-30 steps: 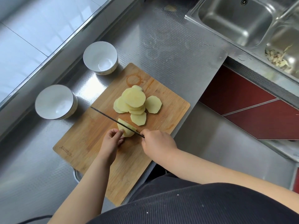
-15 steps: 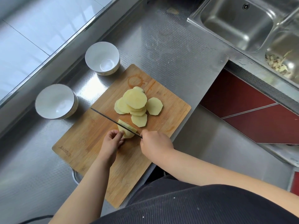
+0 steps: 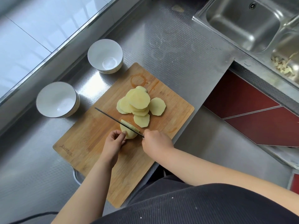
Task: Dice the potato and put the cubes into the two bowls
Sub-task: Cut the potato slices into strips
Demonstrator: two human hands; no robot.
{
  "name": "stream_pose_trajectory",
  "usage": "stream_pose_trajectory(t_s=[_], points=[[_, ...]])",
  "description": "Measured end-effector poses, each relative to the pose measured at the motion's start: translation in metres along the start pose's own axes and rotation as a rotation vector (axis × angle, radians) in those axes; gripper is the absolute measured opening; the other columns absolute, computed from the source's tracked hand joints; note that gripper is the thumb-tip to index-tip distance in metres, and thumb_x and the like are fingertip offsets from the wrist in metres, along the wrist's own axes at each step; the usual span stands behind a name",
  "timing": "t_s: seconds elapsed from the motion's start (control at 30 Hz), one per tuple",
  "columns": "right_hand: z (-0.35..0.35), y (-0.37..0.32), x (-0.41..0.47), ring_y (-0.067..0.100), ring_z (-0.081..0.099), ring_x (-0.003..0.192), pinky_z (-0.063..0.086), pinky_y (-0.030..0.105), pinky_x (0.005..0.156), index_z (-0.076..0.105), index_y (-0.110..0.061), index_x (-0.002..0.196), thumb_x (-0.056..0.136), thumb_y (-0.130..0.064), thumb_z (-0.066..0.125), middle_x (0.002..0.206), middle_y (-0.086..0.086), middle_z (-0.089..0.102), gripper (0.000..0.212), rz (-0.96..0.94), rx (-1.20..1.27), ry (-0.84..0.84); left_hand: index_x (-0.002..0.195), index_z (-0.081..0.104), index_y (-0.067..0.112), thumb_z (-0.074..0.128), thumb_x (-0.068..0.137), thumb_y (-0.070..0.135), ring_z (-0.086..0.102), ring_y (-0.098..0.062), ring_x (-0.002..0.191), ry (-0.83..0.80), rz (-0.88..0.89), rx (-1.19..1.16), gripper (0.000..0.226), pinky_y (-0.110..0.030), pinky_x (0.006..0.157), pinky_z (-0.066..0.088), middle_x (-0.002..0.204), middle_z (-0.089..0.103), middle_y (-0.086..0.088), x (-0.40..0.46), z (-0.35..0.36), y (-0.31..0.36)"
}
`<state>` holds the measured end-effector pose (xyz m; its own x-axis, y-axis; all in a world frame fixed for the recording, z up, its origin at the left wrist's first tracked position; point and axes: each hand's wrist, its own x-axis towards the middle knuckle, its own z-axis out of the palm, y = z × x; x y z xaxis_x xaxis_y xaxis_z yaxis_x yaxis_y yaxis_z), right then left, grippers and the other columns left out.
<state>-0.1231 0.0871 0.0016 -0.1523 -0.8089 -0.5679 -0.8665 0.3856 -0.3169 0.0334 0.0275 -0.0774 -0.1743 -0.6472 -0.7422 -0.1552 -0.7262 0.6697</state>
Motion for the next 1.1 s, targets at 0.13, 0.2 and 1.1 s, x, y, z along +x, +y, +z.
stream_pose_trajectory(t_s=[0.13, 0.2, 1.1], points=[[0.006, 0.001, 0.01, 0.031, 0.061, 0.096, 0.038, 0.032, 0.064, 0.054, -0.009, 0.114, 0.099, -0.015, 0.044, 0.106, 0.011, 0.063, 0.019, 0.047, 0.027, -0.062, 0.092, 0.056, 0.014, 0.062, 0.093, 0.022, 0.053, -0.018, 0.083, -0.001, 0.013, 0.017, 0.01, -0.032, 0.082, 0.046, 0.092, 0.06, -0.009, -0.001, -0.001, -0.001], [0.01, 0.004, 0.014, 0.031, 0.06, 0.098, 0.038, 0.032, 0.065, 0.053, -0.008, 0.117, 0.099, -0.014, 0.043, 0.109, 0.012, 0.063, 0.021, 0.076, 0.036, -0.088, 0.091, 0.056, 0.014, 0.063, 0.092, 0.022, 0.053, -0.018, 0.083, 0.002, 0.021, 0.027, 0.011, -0.03, 0.08, 0.046, 0.092, 0.06, -0.009, 0.0, -0.001, -0.001], [0.019, 0.008, 0.01, 0.025, 0.055, 0.09, 0.043, 0.034, 0.071, 0.01, -0.035, 0.152, 0.097, -0.013, 0.043, 0.137, 0.003, 0.03, 0.067, 0.028, 0.263, -0.159, 0.09, 0.055, 0.014, 0.062, 0.093, 0.021, 0.053, -0.012, 0.073, -0.002, 0.039, 0.011, 0.011, -0.026, 0.075, 0.045, 0.085, 0.06, -0.006, 0.0, -0.001, -0.003]])
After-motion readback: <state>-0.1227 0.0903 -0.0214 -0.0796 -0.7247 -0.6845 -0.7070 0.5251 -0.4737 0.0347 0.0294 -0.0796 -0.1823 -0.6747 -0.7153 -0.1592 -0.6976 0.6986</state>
